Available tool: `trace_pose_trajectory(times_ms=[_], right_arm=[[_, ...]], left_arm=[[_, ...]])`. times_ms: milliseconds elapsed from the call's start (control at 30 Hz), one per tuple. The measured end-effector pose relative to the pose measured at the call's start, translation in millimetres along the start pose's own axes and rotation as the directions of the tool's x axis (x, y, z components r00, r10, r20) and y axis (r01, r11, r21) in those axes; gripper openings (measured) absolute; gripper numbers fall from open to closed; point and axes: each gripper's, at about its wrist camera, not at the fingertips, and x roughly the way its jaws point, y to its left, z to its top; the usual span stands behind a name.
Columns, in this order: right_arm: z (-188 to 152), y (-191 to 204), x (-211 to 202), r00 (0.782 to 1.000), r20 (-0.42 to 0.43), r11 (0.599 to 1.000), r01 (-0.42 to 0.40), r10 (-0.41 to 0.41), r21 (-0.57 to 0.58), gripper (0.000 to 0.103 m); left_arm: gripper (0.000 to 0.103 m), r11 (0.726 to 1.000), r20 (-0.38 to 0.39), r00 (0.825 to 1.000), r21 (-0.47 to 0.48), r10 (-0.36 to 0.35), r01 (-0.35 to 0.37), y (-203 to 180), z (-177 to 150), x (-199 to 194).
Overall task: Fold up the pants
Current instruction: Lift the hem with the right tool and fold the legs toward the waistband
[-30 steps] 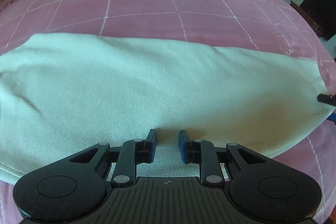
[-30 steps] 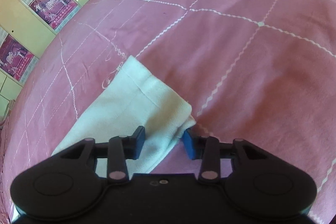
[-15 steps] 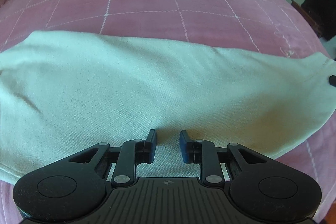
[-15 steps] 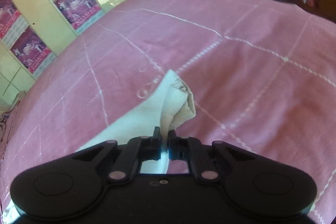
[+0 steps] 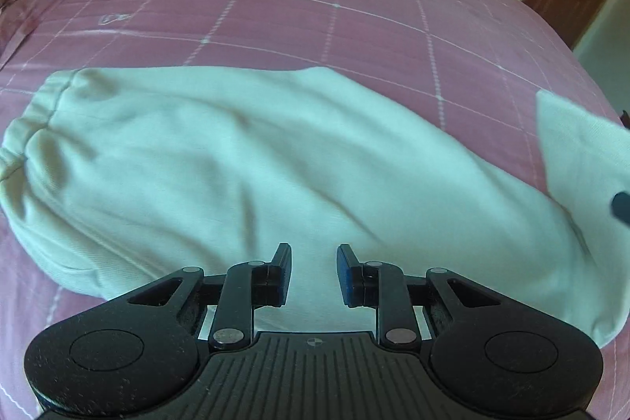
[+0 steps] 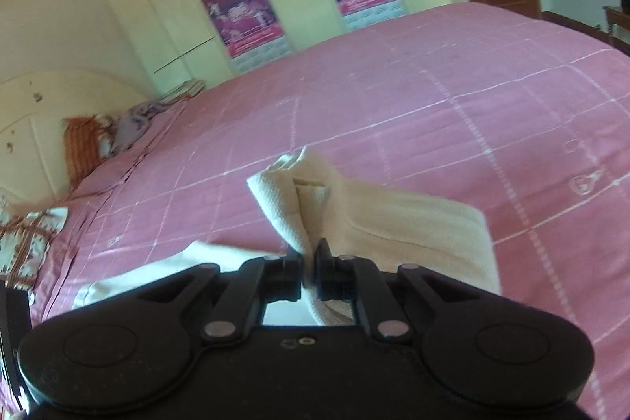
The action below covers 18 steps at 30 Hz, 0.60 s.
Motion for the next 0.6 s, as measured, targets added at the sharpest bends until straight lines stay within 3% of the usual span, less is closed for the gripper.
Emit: trace_pose_trajectory(times_ms=[100, 200, 300, 367, 500, 600], right_arm=[[-24.9, 40.5, 30.6, 0.995, -0.089, 0.999, -0.042, 0.041, -0.014, 0.007], [-64.0, 74.7, 61.3, 0.981, -0.195, 0.996, -0.009, -0.008, -0.084, 0.019], [-95.9, 89.3, 78.4, 0.952, -0.294, 0.990, 0.052, -0.089, -0.133, 0.039], [-100.4, 96.6, 70.5, 0.957, -0.282, 0.986, 0.022, -0.069, -0.166, 0.066], [-100.1, 100.9, 64.3, 0.952, -0.305, 0.985, -0.024, -0.029, -0.168, 0.069], [-90.8, 94.1, 48.0, 0.954, -0.299, 0.989, -0.043, -0.002, -0.144, 0.064]], left_arm=[[0.025, 0.999, -0.001, 1.000, -0.050, 0.013, -0.013, 27.9, -0.4, 0.9], [0.025, 0.997, -0.019, 1.000, -0.079, -0.011, 0.009, 40.3, -4.1, 3.5], [0.025, 0.992, -0.054, 0.995, -0.105, -0.082, 0.076, 36.0, -8.9, 9.3], [0.025, 0.990, -0.069, 0.991, -0.091, -0.116, 0.109, 24.8, -10.3, 13.3], [0.025, 0.994, -0.120, 0.988, -0.060, -0.094, 0.087, 5.4, -18.5, 32.5], [0.025, 0.996, -0.116, 0.991, -0.056, -0.072, 0.066, 2.5, -23.8, 37.0]])
